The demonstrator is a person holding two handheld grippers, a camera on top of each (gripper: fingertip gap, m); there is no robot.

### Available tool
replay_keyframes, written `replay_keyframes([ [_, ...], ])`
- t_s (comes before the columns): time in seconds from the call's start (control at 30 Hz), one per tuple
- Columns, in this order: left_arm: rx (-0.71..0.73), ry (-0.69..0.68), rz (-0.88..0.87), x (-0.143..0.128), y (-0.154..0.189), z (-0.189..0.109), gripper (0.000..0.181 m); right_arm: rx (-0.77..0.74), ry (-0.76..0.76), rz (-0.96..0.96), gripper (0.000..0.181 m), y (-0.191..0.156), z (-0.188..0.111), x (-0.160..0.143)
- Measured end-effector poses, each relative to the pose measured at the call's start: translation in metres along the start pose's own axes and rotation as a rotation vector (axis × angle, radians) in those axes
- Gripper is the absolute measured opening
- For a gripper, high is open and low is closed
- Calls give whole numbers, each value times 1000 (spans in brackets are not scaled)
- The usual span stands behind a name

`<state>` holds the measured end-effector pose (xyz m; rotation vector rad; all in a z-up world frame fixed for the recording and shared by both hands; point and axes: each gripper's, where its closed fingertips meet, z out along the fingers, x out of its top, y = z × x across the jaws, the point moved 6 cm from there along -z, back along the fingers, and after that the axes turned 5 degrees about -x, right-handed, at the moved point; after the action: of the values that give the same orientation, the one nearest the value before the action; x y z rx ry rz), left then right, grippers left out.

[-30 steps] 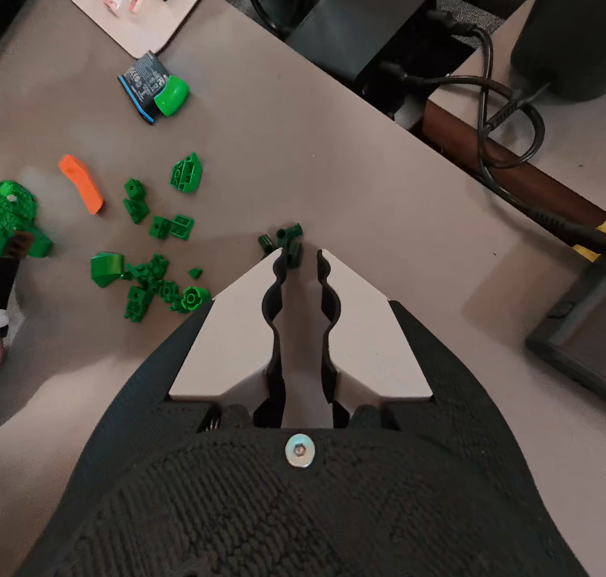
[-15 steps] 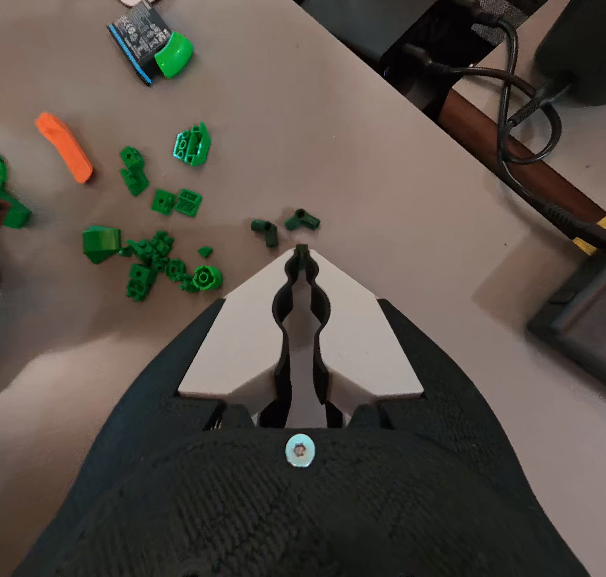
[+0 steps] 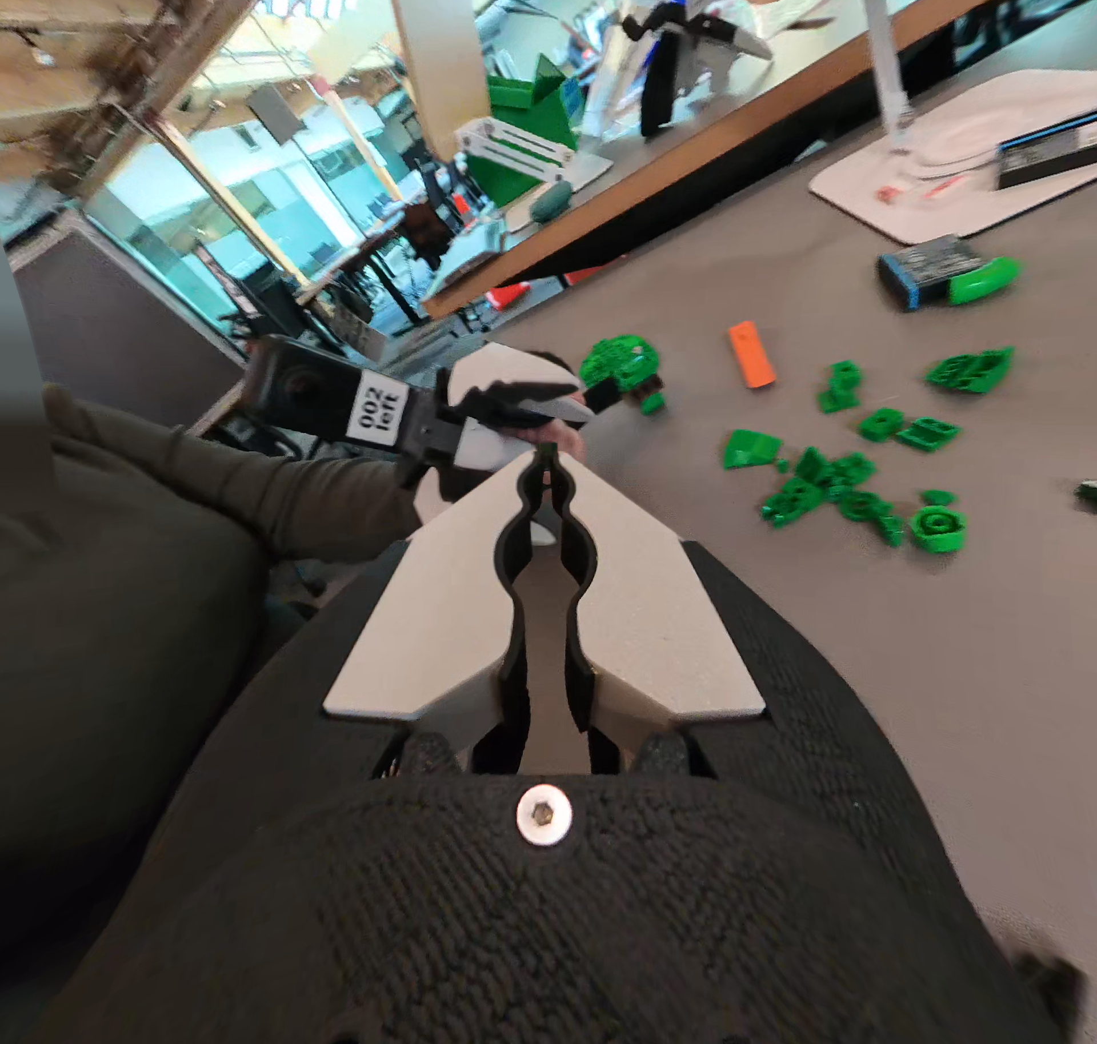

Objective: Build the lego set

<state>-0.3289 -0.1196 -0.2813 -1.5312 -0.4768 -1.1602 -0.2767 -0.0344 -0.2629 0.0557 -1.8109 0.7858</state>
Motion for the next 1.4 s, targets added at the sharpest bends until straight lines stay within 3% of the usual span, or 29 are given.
replay_keyframes([
  [0.17, 2, 20, 121, 7, 7, -3, 20, 49, 59, 64, 0, -9, -1, -11],
  [0.37, -27, -40, 123, 3, 9, 0, 19, 16, 110, 99, 0, -6, -1, -19],
  [0.53, -7, -89, 85, -4, 4, -1, 18, -186, 223, 73, 27, 3, -22, -16],
  [0.7, -7, -167, 91, -14, 4, 2, 18, -510, 417, -16, 28, -2, -93, -7],
  [0.93, -6, -263, 189, -20, 13, 7, 18, -1055, 538, -198, 28, -41, -246, -11],
  [1.03, -16, -282, 206, -20, 17, 9, 18, -1217, 491, -204, 28, -59, -299, -22],
  [1.17, -34, -309, 228, -22, 23, 11, 18, -1371, 362, -171, 25, -74, -346, -42],
  [1.27, -35, -328, 242, -25, 24, 11, 18, -1475, 259, -139, 21, -81, -375, -62],
  [1.4, -4, -313, 205, -28, 19, 11, 18, -1488, 108, -10, 13, -78, -392, -102],
])
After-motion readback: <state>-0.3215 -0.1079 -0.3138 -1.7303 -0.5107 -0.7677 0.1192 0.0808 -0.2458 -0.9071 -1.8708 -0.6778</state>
